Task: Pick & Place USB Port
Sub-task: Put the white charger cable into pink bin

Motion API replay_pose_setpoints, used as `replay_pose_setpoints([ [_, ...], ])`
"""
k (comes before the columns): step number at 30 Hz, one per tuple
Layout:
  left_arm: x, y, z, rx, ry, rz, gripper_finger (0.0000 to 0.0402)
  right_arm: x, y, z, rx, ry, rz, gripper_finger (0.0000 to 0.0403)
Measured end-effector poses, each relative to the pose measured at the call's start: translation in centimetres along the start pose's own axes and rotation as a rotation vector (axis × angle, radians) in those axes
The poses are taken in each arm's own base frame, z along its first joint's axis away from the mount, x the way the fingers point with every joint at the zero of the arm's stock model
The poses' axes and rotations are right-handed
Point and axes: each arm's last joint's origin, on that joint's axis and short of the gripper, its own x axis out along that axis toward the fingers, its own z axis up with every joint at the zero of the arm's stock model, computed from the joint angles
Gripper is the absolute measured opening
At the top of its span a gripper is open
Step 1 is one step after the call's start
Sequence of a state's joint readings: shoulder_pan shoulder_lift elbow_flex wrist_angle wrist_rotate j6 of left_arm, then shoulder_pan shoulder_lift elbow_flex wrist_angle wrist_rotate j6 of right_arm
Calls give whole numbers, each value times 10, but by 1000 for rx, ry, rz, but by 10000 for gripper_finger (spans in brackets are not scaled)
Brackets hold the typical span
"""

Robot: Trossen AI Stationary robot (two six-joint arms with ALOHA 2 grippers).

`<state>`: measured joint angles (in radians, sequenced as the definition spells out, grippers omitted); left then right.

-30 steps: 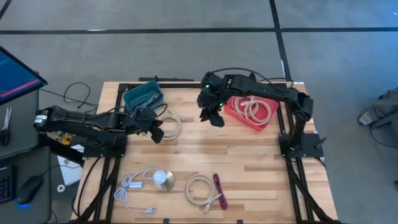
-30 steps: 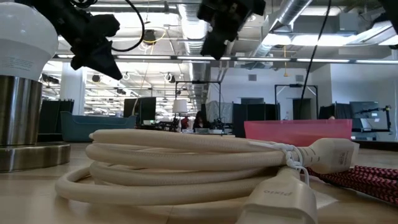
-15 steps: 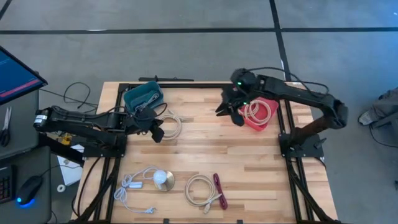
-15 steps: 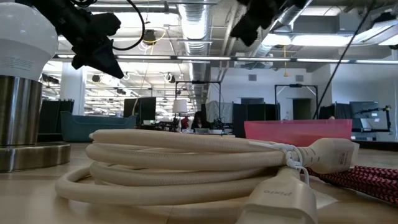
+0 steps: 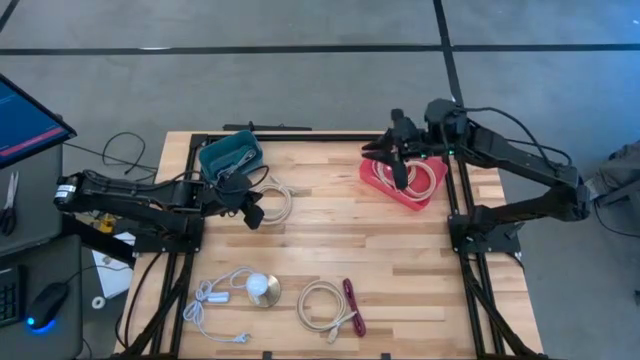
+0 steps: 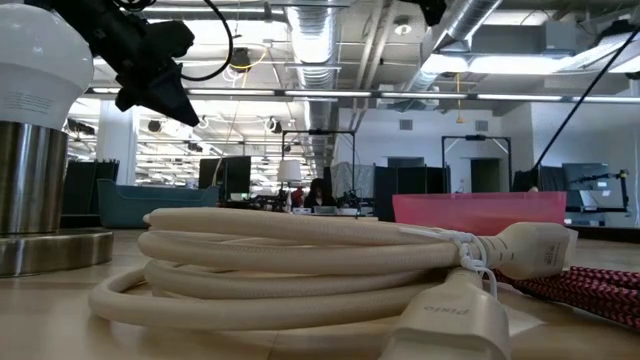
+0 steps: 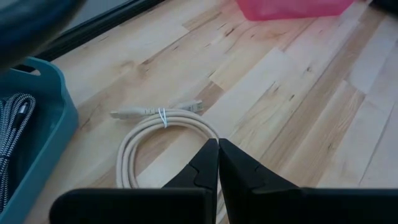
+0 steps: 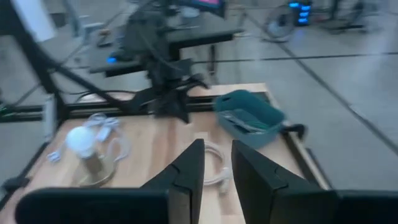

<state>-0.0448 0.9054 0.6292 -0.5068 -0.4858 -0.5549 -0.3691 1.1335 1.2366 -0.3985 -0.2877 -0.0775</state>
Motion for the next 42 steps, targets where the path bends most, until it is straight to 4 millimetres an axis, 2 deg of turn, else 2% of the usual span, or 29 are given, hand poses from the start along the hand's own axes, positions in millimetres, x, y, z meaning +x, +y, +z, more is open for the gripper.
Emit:
replay_pose_setpoints([
  [17,0,-1,2,-13,-20,-13,12,0,-1,5,11,-53,-27,74],
  [21,0,-2,3,-7,-23,-15,12,11,-3,4,9,-54,-24,74],
  [24,3,-1,-2,89,-1,-44,12,15,-5,0,-6,-21,-28,74],
  [26,7,-1,-8,157,58,-90,12,16,-6,-2,5,-1,-31,74],
  [31,31,-1,-12,177,143,-100,12,11,-7,-4,19,27,-45,74],
  [35,53,-5,-9,227,147,-130,12,1,-6,-7,44,70,-84,74],
  [42,79,0,-18,252,281,-158,28,-18,-1,-9,45,103,-121,74],
])
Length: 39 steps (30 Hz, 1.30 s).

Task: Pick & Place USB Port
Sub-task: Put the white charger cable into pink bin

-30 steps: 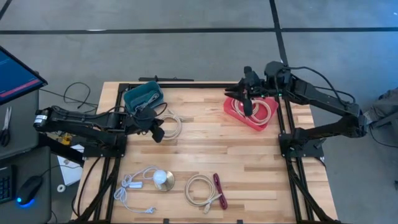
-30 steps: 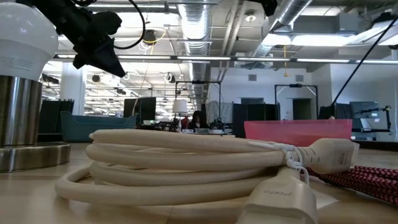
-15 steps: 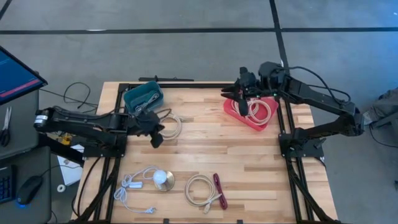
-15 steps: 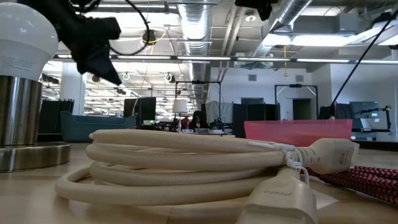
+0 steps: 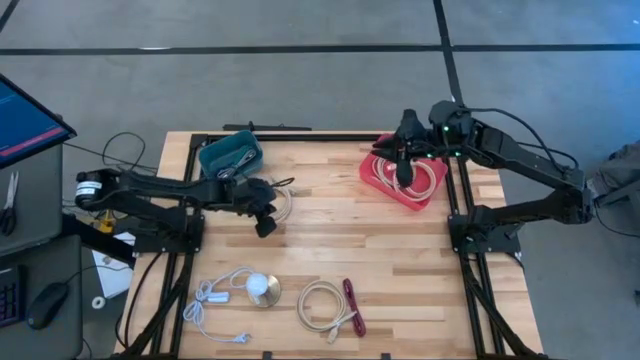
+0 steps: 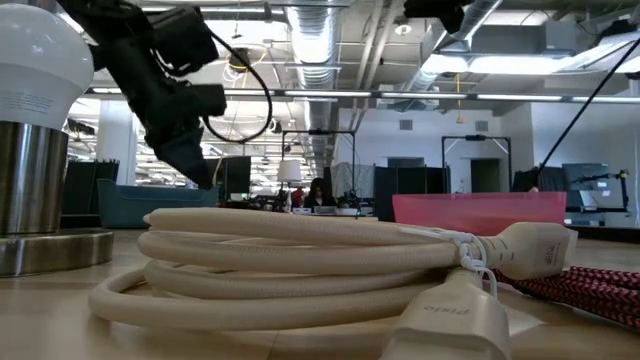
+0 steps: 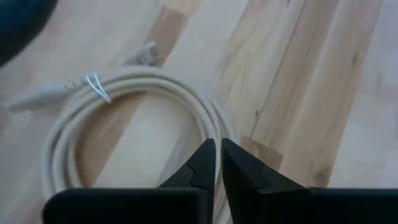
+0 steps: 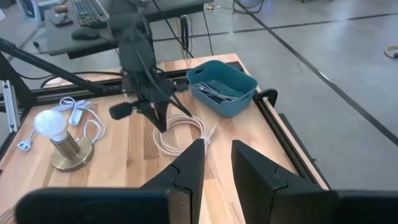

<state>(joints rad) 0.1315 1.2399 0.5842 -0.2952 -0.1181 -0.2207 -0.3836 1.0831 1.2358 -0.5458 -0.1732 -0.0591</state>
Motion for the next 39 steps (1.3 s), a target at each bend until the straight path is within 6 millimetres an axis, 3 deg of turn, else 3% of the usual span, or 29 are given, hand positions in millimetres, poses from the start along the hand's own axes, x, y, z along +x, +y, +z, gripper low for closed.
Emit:
replay_pose_setpoints([
  [11,9,-1,-1,-7,35,-107,91,-29,3,3,-8,-54,-82,74],
  [23,17,3,-17,14,21,-67,91,-48,6,-1,0,-58,-99,74],
  [39,27,19,-35,-48,1,-76,90,-49,6,-2,1,-46,-98,74],
])
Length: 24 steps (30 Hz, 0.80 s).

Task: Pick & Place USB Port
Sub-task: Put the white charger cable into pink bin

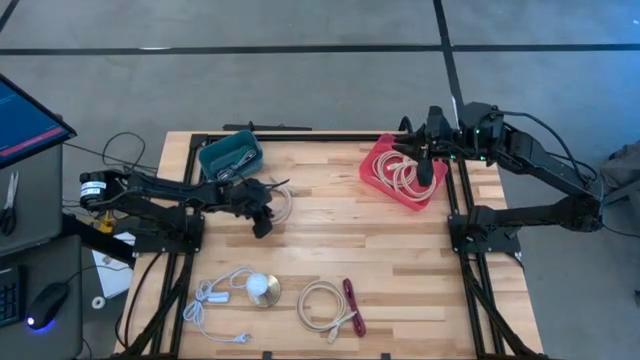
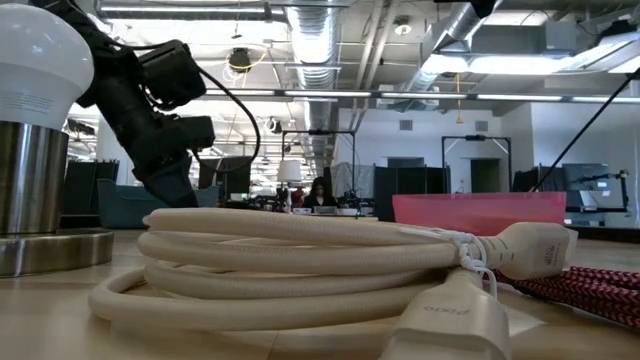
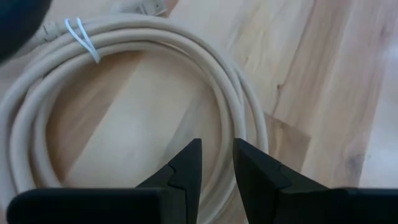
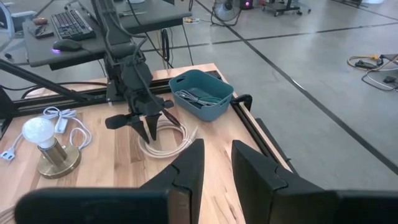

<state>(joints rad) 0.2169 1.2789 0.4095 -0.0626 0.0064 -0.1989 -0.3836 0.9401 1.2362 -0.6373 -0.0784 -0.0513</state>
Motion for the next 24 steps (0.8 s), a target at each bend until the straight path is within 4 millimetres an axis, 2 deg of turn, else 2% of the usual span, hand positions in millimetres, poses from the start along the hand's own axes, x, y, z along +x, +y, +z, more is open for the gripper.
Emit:
replay_pose_setpoints([
  [5,1,0,-3,0,8,-31,90,0,0,0,-2,0,2,74],
  [11,0,-4,-1,3,11,-148,90,0,0,0,-8,0,2,74],
  [24,0,-6,2,12,-20,-169,90,0,0,3,-14,-35,1,74],
])
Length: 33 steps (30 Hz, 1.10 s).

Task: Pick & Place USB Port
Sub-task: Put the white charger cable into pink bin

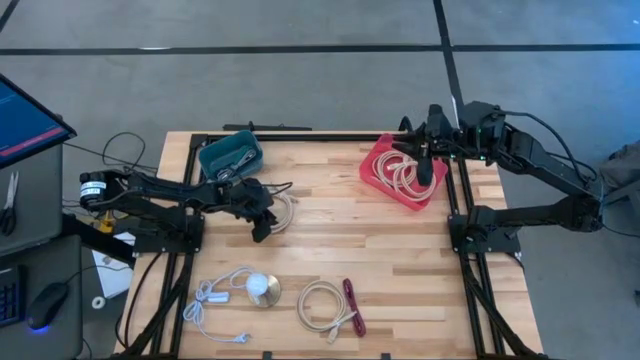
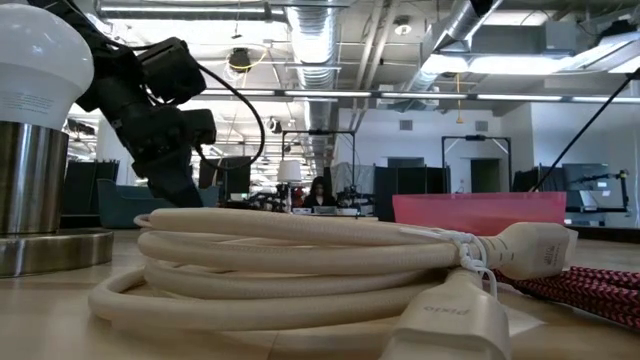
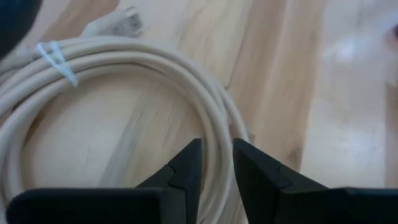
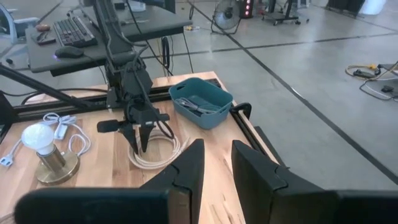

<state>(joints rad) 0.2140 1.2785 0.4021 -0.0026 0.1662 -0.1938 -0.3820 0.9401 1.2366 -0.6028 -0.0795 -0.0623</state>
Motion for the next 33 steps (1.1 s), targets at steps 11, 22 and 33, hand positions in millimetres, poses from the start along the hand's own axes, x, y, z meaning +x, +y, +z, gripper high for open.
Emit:
replay_pose_setpoints([
  [11,0,-2,5,13,-49,-40,90,6,0,0,2,11,1,74],
  [22,0,-6,5,-34,-40,-107,90,5,0,-3,6,34,9,74],
  [33,1,-3,-3,-38,-21,41,90,-12,1,0,36,-15,-1,74],
])
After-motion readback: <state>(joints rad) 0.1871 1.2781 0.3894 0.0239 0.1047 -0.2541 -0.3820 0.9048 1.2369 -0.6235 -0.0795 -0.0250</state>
